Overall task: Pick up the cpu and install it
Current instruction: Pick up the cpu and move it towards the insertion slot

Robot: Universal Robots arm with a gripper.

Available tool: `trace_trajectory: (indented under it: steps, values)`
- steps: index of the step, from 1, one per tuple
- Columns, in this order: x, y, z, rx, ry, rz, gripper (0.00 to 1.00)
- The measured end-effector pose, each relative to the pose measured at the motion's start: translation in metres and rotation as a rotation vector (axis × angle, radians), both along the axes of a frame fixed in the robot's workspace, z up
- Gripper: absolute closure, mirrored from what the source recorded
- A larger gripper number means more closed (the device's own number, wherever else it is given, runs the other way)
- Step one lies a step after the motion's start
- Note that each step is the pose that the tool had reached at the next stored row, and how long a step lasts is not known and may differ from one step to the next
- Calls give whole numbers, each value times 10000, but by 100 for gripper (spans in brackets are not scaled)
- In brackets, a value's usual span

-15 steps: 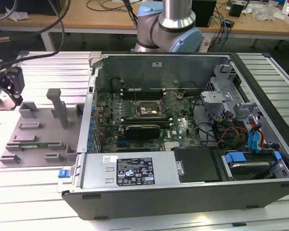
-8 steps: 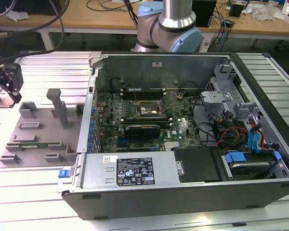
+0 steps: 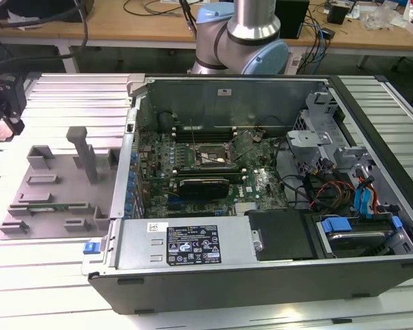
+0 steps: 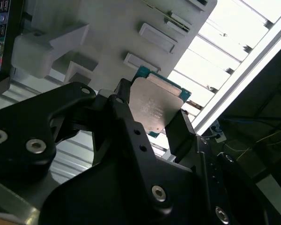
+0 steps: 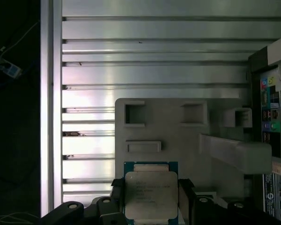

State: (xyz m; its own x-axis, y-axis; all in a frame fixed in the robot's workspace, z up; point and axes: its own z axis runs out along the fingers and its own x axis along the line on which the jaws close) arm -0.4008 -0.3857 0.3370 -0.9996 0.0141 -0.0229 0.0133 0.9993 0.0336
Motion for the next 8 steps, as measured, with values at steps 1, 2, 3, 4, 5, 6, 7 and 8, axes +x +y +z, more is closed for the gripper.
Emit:
trace_trajectory:
  steps: [1, 2, 3, 4, 5, 6, 7, 8]
  values:
    - [-1, 9, 32, 0, 0, -3, 45]
    - [0, 12, 50, 0, 0, -1, 45]
    - [0, 14, 64, 0, 1, 0, 45]
    - [0, 16, 107, 0, 1, 0, 45]
    - [0, 17, 125, -1, 0, 0, 45]
    - [-1, 20, 140, -1, 1, -1, 45]
    - [-1, 24, 164, 0, 0, -1, 45]
    - [0, 26, 188, 0, 0, 0, 45]
